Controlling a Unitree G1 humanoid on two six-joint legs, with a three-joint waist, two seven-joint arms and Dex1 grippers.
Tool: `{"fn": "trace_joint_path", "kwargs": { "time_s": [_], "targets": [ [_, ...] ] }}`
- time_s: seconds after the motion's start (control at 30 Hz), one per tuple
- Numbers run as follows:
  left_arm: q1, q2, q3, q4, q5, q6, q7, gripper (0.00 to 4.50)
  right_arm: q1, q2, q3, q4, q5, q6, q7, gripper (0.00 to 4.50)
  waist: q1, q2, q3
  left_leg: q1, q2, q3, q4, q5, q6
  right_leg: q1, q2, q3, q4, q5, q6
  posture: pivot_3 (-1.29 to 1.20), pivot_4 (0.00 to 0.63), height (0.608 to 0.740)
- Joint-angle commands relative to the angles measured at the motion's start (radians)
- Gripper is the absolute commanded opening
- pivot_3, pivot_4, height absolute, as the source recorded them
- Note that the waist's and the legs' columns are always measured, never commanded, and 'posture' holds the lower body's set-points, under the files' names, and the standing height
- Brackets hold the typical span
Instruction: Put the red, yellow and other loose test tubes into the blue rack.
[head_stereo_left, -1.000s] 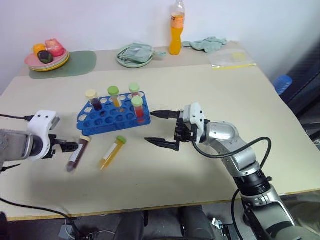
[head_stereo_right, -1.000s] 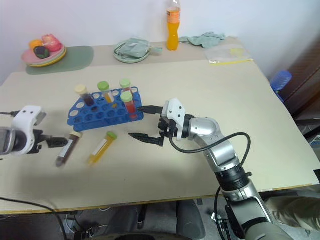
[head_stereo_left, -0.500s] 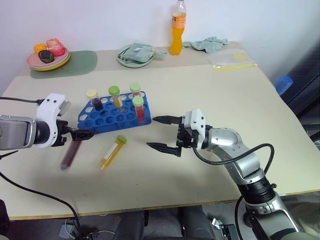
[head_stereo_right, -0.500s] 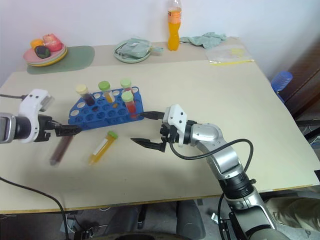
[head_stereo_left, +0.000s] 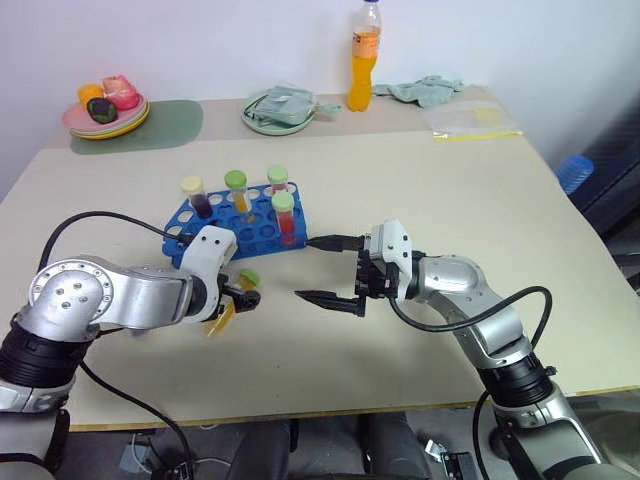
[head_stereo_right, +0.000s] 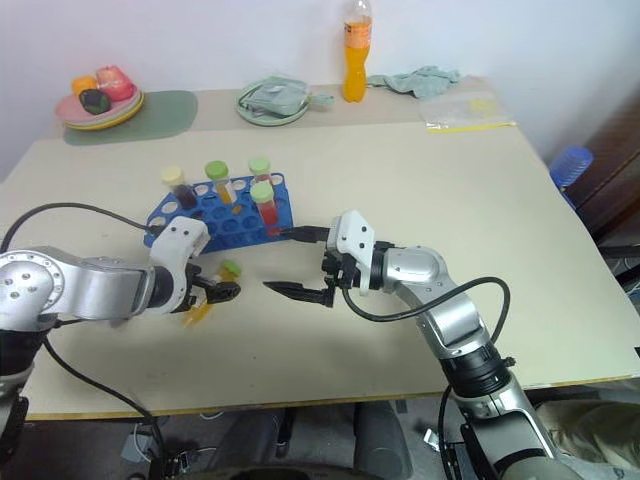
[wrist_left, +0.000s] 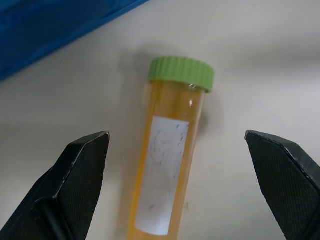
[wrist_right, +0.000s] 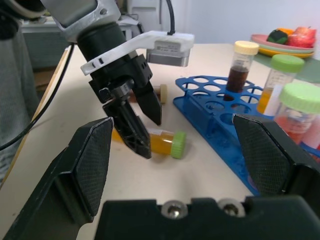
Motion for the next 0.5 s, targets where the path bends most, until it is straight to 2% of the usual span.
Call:
{"fn": "trace_joint_path", "kwargs": {
  "time_s": [0.03,0.07,0.1,0.17,0.23,0.33,0.43,0.5],
  "targets": [
    [-0.045,0.018,-0.082,-0.002,-0.055,-0.066,0.084,4.5,-0.002,-0.002,0.0,-0.044,0.008,-0.006,0.001,4.21,-0.001,0.0,0.0,0.0,0.0,0.0,0.0,0.0,0.0,0.0,0.0,0.0,0.0,0.0,0.0,0.0,0.15,0.74],
    [-0.058,0.019,-0.1,0.002,-0.056,-0.072,0.09,4.5,0.0,-0.003,-0.001,-0.047,0.008,-0.005,-0.001,4.21,-0.002,0.0,0.0,0.0,0.0,0.0,0.0,0.0,0.0,0.0,0.0,0.0,0.0,0.0,0.0,0.0,0.15,0.74],
    [-0.065,0.021,-0.111,0.004,-0.056,-0.079,0.093,3.96,0.001,-0.003,-0.001,-0.049,0.007,-0.005,-0.002,4.27,-0.002,0.0,0.0,0.0,0.0,0.0,0.0,0.0,0.0,0.0,0.0,0.0,0.0,0.0,0.0,0.0,0.15,0.74],
    [-0.079,0.024,-0.128,0.007,-0.056,-0.088,0.092,3.22,0.004,-0.004,-0.001,-0.052,0.007,-0.003,-0.006,4.27,-0.003,0.0,0.0,0.0,-0.001,0.001,0.0,0.0,0.0,0.0,0.001,0.0,0.0,0.0,0.0,0.0,0.15,0.74],
    [-0.086,0.032,-0.14,0.007,-0.056,-0.096,0.09,2.18,0.007,-0.005,-0.001,-0.056,0.007,0.001,-0.011,4.27,-0.004,0.0,0.0,0.0,-0.001,0.001,0.0,0.0,0.0,0.0,0.001,0.0,0.0,0.0,0.0,0.0,0.15,0.74],
    [-0.086,0.074,-0.144,-0.008,-0.056,-0.083,0.064,0.85,0.016,-0.007,-0.002,-0.064,0.008,0.008,-0.021,4.27,-0.005,0.0,0.0,0.0,-0.001,0.001,0.0,0.0,0.0,0.0,0.002,0.0,0.0,0.0,0.0,0.0,0.15,0.74],
    [-0.069,0.151,-0.097,-0.069,-0.048,-0.052,-0.056,0.73,0.022,-0.009,-0.004,-0.072,0.008,0.012,-0.027,4.27,-0.006,0.0,0.0,0.0,-0.001,0.001,0.0,0.0,0.0,0.0,0.002,0.0,0.0,0.0,0.0,0.0,0.15,0.74],
    [-0.022,0.197,0.011,-0.16,0.078,-0.07,-0.221,0.73,0.026,-0.011,-0.005,-0.074,0.008,0.013,-0.029,4.27,-0.007,0.0,0.0,0.0,-0.001,0.002,-0.001,0.0,0.0,0.0,0.002,0.0,0.0,0.0,0.0,0.0,0.15,0.74]
  ]
}}
